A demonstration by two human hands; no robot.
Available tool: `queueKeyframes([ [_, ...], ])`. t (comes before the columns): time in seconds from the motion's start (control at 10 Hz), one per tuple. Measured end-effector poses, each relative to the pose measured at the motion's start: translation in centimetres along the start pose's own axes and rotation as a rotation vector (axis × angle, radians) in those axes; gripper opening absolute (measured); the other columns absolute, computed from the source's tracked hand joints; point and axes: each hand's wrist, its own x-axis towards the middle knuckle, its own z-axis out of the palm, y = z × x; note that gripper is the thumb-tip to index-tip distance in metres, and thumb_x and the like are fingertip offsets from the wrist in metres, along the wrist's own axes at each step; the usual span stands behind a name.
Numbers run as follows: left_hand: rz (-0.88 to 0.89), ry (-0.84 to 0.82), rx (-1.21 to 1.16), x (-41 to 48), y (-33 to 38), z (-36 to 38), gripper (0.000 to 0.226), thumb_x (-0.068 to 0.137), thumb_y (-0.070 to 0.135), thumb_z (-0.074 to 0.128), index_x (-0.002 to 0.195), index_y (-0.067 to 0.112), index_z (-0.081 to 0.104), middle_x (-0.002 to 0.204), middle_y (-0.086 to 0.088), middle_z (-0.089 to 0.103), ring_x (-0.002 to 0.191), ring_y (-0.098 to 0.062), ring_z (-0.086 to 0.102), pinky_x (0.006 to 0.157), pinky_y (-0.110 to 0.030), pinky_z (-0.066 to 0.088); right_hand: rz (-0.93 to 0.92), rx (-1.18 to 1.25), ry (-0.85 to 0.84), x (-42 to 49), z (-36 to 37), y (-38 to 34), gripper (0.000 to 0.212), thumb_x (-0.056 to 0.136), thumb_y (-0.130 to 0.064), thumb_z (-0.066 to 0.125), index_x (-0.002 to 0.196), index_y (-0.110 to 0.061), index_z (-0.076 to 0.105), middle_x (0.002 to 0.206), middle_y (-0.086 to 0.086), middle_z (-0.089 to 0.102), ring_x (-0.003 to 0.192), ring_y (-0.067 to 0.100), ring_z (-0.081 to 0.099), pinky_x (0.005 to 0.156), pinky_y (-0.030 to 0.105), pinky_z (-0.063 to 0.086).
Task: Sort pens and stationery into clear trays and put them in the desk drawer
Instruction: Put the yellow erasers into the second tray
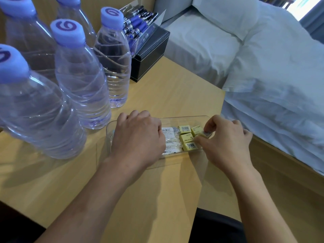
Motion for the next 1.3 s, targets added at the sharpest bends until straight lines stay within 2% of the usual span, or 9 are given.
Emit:
queueKeyframes([
  [0.2,0.010,0.007,0.004,0.0,-0.1,0.1,0.026,0.096,0.038,0.045,0.093,0.028,0.069,0.098,0.010,0.059,0.100,-0.016,0.050,0.093,-0.035,0.030,0.005,-0.110,0.002,0.4,0.3,-0.7,0.027,0.081,-0.044,0.076,0.090,-0.028,0.057,0.087,-0.004,0.062,0.110,0.022,0.047,0.101,0.045,0.025],
  [0.3,0.010,0.010,0.001,0.0,-0.1,0.1,0.026,0.096,0.037,0.045,0.093,0.028,0.069,0.099,0.010,0.059,0.100,-0.016,0.050,0.093,-0.035,0.030,0.017,-0.103,-0.007,0.6,0.4,-0.8,0.027,0.081,-0.046,0.077,0.090,-0.029,0.058,0.089,-0.004,0.064,0.108,0.022,0.051,0.108,0.048,0.027],
  [0.5,0.010,0.012,-0.006,-0.1,-0.1,0.0,0.026,0.096,0.036,0.045,0.092,0.028,0.069,0.098,0.009,0.059,0.101,-0.016,0.050,0.094,-0.035,0.031,0.001,-0.043,0.014,0.5,0.2,-0.7,0.031,0.079,-0.051,0.078,0.090,-0.028,0.061,0.085,-0.011,0.058,0.104,0.019,0.056,0.112,0.050,0.025],
  [0.6,0.004,0.015,-0.005,0.0,-0.1,0.1,0.026,0.096,0.036,0.045,0.091,0.028,0.069,0.098,0.009,0.059,0.100,-0.016,0.050,0.093,-0.035,0.031,-0.018,0.047,0.052,0.5,-0.6,-0.4,0.031,0.077,-0.050,0.080,0.085,-0.028,0.060,0.082,-0.014,0.059,0.095,0.017,0.059,0.107,0.051,0.035],
  [0.7,0.005,0.015,-0.004,0.0,-0.1,0.1,0.026,0.096,0.036,0.046,0.091,0.028,0.069,0.098,0.009,0.059,0.100,-0.016,0.050,0.094,-0.035,0.031,-0.056,0.124,0.033,0.6,-1.7,0.2,0.033,0.073,-0.052,0.082,0.076,-0.031,0.057,0.080,-0.018,0.059,0.089,0.016,0.059,0.095,0.050,0.047],
  [0.8,0.006,0.017,-0.008,0.0,-0.1,0.1,0.025,0.096,0.036,0.046,0.091,0.028,0.069,0.098,0.009,0.059,0.100,-0.016,0.050,0.094,-0.036,0.031,-0.125,0.086,-0.097,0.4,-1.6,0.9,0.034,0.073,-0.057,0.079,0.076,-0.033,0.055,0.082,-0.019,0.061,0.091,0.012,0.057,0.098,0.047,0.044],
  [0.9,0.006,0.020,-0.008,0.0,-0.1,0.1,0.025,0.096,0.036,0.046,0.091,0.028,0.069,0.098,0.010,0.059,0.101,-0.016,0.050,0.093,-0.035,0.030,-0.160,0.042,-0.132,0.4,-1.2,1.5,0.032,0.076,-0.061,0.073,0.079,-0.035,0.055,0.084,-0.021,0.059,0.095,0.009,0.051,0.106,0.045,0.034],
  [1.3,0.005,0.027,-0.001,0.0,0.0,0.0,0.024,0.095,0.038,0.047,0.091,0.028,0.069,0.098,0.009,0.059,0.098,-0.016,0.049,0.091,-0.034,0.028,-0.108,0.002,-0.192,0.4,-1.2,1.3,0.026,0.086,-0.056,0.066,0.086,-0.033,0.055,0.084,-0.018,0.058,0.094,0.011,0.048,0.113,0.054,0.029],
])
